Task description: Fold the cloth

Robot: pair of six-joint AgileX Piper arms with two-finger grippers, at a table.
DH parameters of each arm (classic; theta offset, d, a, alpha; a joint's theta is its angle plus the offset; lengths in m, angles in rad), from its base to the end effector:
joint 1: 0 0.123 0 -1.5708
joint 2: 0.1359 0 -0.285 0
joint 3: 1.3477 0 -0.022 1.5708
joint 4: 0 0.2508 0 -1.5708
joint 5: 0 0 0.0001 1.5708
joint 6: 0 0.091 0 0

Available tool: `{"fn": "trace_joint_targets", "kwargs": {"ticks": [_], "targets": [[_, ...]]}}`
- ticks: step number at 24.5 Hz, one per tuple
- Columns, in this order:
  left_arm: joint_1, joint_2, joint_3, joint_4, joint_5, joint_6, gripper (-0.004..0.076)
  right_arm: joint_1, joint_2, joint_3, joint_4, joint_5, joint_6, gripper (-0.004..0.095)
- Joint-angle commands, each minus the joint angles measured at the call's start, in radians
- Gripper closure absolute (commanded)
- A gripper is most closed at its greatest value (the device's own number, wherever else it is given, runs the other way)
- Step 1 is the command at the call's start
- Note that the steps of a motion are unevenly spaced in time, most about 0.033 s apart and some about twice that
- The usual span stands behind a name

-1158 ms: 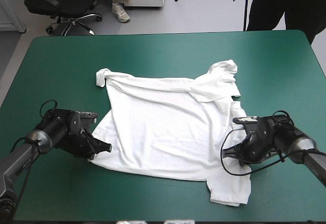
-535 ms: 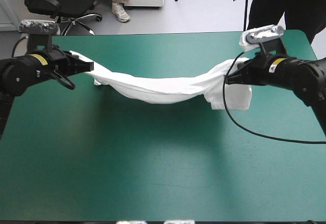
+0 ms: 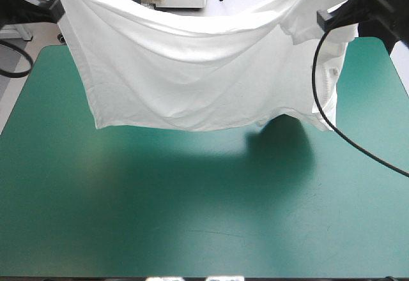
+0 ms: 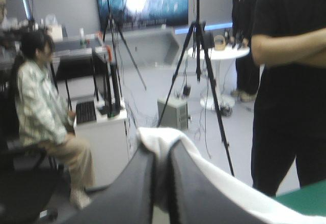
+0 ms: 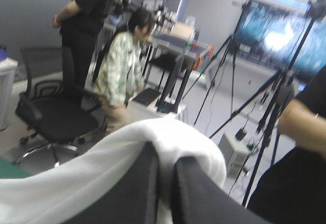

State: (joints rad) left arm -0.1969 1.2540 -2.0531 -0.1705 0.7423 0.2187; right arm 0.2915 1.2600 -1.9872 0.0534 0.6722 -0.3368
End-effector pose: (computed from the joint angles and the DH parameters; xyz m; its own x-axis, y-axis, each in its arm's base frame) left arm 0.1741 -0.0454 0.6251 0.1754 0.0586 -0.9828 0.2906 0.9507 0.1085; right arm 0.1874 0.0594 0.6140 0.2232 -0.2364 -0.9457 -0.2653 0.9188 -0.2923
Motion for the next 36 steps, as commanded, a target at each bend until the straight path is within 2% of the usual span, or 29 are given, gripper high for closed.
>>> {"fn": "trace_joint_targets", "kwargs": {"ticks": [1,5,8,11,14,17,18,24,32,36], "targets": [[-0.004,-0.024,-0.101,-0.062,-0.148,0.046,0.0741,0.000,-0.028,-0.108,-0.006,-0.150,-0.069,0.0925],[-0.004,-0.031,-0.229,-0.104,-0.186,0.068,0.0741,0.000,-0.028,-0.279,-0.006,-0.180,-0.125,0.0925],[-0.011,-0.070,-0.232,-0.133,-0.183,0.101,0.0741,0.001,-0.054,-0.296,-0.006,-0.166,-0.125,0.0925],[-0.086,-0.132,-0.138,-0.067,-0.168,0.101,0.0741,0.001,-0.101,-0.231,-0.012,-0.035,-0.086,0.0925],[-0.134,-0.169,-0.036,-0.012,-0.105,0.099,0.0741,0.001,-0.131,-0.146,-0.026,0.010,-0.034,0.0925],[-0.143,-0.175,0.127,0.130,0.027,-0.024,0.0741,0.001,-0.152,0.023,-0.024,0.054,0.052,0.0925],[-0.143,-0.172,0.166,0.163,0.027,-0.059,0.0741,0.001,-0.150,0.055,-0.024,0.059,0.063,0.0925],[-0.143,-0.052,0.347,0.506,-0.044,-0.431,0.0741,-0.001,-0.085,0.280,-0.024,-0.016,0.111,0.0925],[-0.141,0.201,0.362,0.506,-0.082,-0.461,0.0741,-0.038,0.142,0.366,-0.003,-0.038,0.205,0.0925],[-0.115,0.303,0.362,0.487,-0.101,-0.461,0.0741,-0.104,0.271,0.366,0.103,-0.074,0.205,0.0925]]}}
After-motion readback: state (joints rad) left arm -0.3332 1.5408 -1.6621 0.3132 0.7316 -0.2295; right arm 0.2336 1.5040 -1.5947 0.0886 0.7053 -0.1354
